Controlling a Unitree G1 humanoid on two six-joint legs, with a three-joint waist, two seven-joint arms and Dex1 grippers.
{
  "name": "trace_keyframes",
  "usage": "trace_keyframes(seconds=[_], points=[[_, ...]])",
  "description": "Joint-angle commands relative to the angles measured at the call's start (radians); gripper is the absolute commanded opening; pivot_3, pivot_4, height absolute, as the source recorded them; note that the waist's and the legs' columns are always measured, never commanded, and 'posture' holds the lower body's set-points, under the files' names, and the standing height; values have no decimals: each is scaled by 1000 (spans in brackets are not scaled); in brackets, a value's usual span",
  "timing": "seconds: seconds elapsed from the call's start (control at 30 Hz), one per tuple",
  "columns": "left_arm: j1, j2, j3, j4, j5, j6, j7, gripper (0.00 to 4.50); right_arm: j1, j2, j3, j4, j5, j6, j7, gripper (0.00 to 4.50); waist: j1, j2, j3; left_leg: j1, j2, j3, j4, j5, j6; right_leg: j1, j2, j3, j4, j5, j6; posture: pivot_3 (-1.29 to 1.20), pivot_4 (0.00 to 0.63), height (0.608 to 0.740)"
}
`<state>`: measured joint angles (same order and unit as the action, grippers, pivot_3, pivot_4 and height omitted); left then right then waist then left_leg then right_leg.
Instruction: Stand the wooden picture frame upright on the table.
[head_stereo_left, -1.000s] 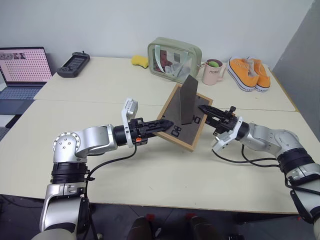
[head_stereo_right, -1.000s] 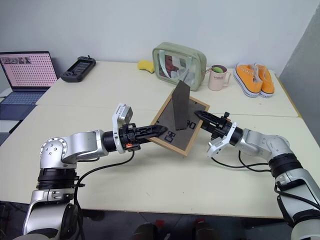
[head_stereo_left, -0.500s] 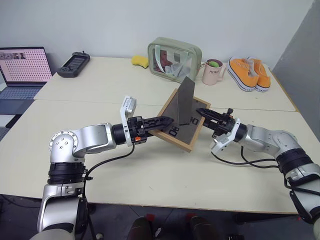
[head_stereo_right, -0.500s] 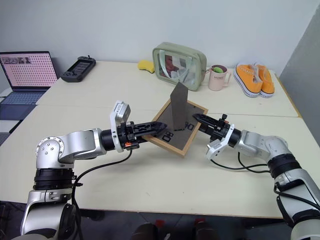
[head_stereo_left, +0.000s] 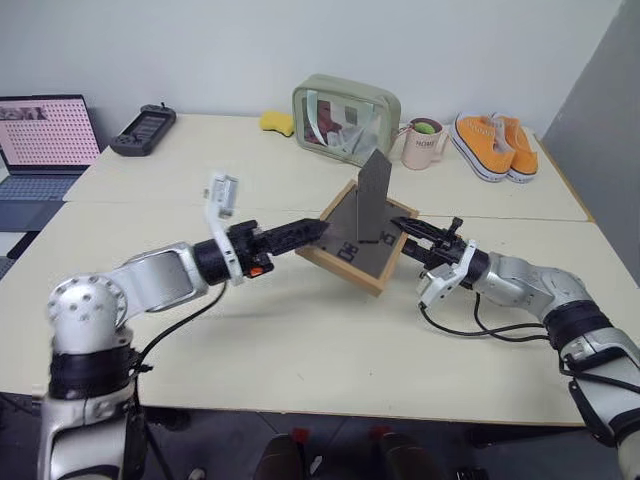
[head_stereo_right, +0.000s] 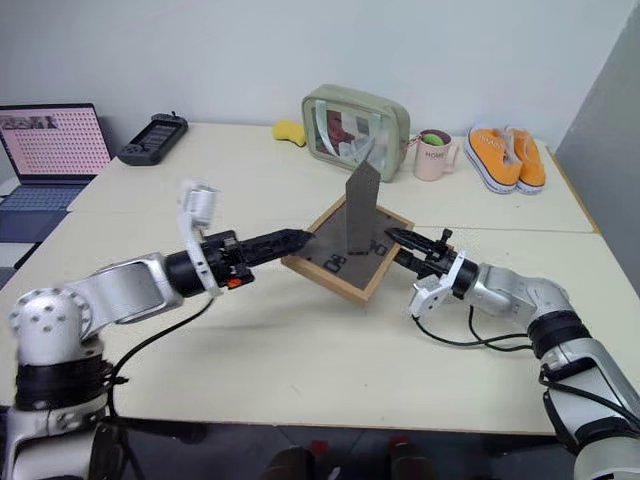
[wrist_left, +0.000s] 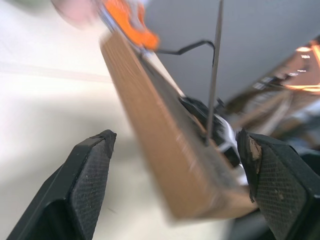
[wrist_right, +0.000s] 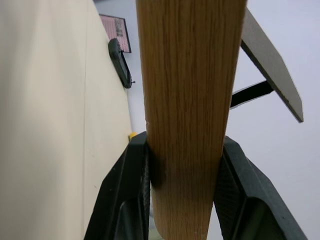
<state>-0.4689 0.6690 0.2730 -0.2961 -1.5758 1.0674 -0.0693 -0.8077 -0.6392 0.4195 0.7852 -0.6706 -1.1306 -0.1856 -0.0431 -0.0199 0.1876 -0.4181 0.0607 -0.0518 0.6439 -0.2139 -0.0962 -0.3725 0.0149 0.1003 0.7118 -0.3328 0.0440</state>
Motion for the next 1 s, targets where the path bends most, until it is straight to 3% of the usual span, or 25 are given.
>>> trace_keyframes(seconds=[0.03, 0.2, 0.3, 0.63, 1.0], points=[[110, -2, 77, -179, 84, -106, -64, 4130, -10, 68, 7, -17, 375, 17, 279, 1351, -3, 0, 0, 1, 0, 0, 0, 0, 0, 1, 0, 0, -2, 0, 0, 0, 150, 740], [278, 12, 127, -320, 127, -168, -68, 4130, 44, 217, -43, -153, 862, 363, 728, 1351, -12, 0, 0, 2, 1, -2, 0, -2, 3, 3, 0, -1, -1, 0, 0, 0, 150, 740], [396, 50, 148, -399, 188, -176, -121, 4130, 47, 295, -93, -222, 1038, 592, 870, 1351, -12, 0, 0, 1, 1, -3, 0, -2, 4, 3, 0, -2, 0, 0, 0, 0, 150, 740], [646, 112, 276, -548, 247, -239, -130, 4130, 76, 426, -201, -261, 1200, 1055, 1115, 1351, 3, 1, 0, 1, 2, -2, -1, -2, 4, 1, 1, -2, 0, -2, -2, 0, 150, 740], [752, 199, 421, -565, 271, -269, -175, 4130, 166, 453, -247, -237, 1188, 1237, 1310, 1351, 2, 1, 1, 2, 2, 0, -4, -3, 4, 0, 2, -2, -2, -3, -3, 0, 150, 740]])
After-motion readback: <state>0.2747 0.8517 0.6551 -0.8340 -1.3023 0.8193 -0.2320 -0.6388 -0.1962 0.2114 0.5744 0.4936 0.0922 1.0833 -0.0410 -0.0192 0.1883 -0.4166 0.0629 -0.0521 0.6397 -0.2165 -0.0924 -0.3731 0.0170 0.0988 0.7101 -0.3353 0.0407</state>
